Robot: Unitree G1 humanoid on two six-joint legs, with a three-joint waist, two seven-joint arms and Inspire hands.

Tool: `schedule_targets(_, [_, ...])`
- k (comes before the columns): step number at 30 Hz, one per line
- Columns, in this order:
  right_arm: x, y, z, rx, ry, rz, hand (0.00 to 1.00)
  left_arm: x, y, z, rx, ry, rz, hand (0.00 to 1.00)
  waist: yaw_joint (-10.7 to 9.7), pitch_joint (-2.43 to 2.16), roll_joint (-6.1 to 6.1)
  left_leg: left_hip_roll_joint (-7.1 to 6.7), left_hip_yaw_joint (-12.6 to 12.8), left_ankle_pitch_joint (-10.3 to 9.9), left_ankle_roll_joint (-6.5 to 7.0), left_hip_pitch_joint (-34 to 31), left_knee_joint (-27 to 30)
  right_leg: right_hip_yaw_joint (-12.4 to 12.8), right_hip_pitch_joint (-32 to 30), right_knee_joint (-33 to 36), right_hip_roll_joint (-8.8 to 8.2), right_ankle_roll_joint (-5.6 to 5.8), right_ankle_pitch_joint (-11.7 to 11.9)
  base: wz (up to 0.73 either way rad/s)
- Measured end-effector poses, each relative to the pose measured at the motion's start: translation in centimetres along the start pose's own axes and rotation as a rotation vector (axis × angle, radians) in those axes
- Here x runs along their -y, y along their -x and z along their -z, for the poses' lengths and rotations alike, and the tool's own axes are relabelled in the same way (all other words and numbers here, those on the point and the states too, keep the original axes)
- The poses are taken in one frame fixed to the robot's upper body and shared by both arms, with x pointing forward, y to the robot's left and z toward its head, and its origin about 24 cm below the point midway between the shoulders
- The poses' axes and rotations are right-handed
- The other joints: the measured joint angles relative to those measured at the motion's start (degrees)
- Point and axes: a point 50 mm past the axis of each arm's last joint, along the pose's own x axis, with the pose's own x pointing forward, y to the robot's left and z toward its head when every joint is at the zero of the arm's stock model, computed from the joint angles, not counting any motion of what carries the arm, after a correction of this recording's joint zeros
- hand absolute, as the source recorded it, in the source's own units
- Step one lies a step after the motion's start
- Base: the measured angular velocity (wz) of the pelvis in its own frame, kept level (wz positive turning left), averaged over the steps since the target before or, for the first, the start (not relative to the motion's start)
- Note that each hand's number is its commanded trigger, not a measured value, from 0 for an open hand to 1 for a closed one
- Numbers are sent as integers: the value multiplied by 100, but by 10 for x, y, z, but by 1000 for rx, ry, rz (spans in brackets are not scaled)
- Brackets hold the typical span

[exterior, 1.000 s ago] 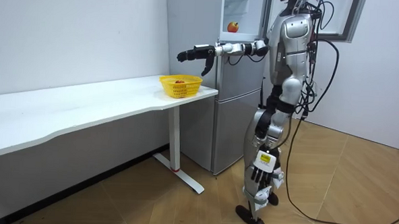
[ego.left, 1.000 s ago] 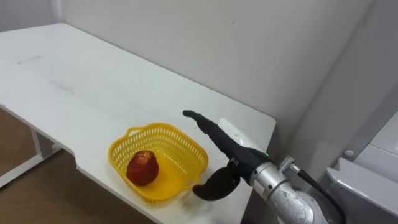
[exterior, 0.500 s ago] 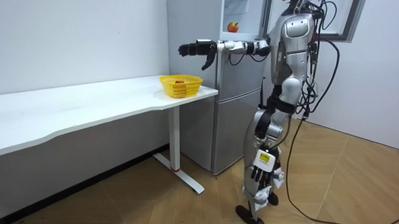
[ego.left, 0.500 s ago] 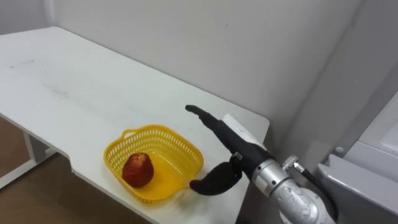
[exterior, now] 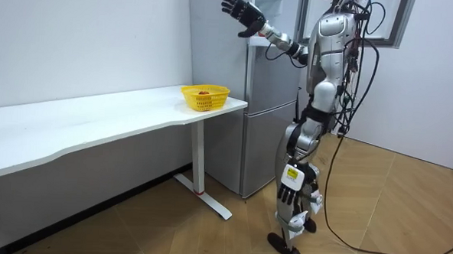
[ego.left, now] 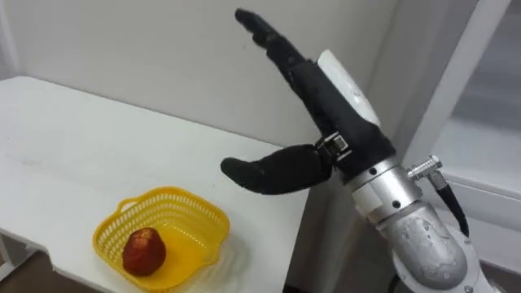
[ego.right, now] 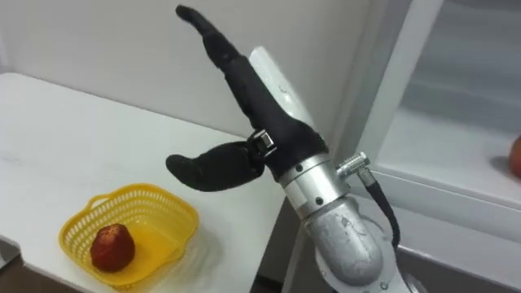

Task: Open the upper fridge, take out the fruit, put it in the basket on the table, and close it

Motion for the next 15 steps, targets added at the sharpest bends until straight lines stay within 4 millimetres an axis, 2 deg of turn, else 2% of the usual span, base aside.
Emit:
schedule_targets(2, [5, 7, -2, -1, 0, 24, 0, 0, 0, -3, 10, 1, 9, 0, -107, -11, 29, 2, 29, -10, 10, 13, 17, 69, 3, 3, 4, 3, -1, -8])
schedule_targets(5, [7, 13, -16, 62, -35, 42, 0, 2, 0, -2, 12, 8, 18, 0, -238, -8, 174, 26, 157, -17, 18, 19, 14, 177, -32, 0, 25, 15, 17, -21])
schedule_targets(7, [13, 19, -29, 123, -77, 78, 0, 3, 0, 1, 12, 5, 13, 0, -347, -20, 296, 37, 248, -17, 21, 87, -34, 265, -32, 13, 33, 16, 17, -18])
schedule_targets(9, [17, 20, -34, 157, -95, 112, 0, 3, 0, 3, 7, 9, 8, 0, -406, -53, 351, 54, 323, -15, 23, 195, -119, 325, 5, 8, 42, 17, 16, -21])
schedule_targets(10, [22, 23, -35, 165, -88, 138, 0, 2, 0, 4, 8, 17, 1, 0, -498, -60, 378, 57, 325, -15, 23, 248, -154, 335, 42, -2, 47, 20, 11, -10])
schedule_targets(15, [42, 36, -37, 175, -25, 289, 0, 3, 1, 4, 33, 27, -18, 0, -700, -80, 362, 72, 400, -11, 27, 414, -241, 424, 109, 2, 65, 24, -32, -8])
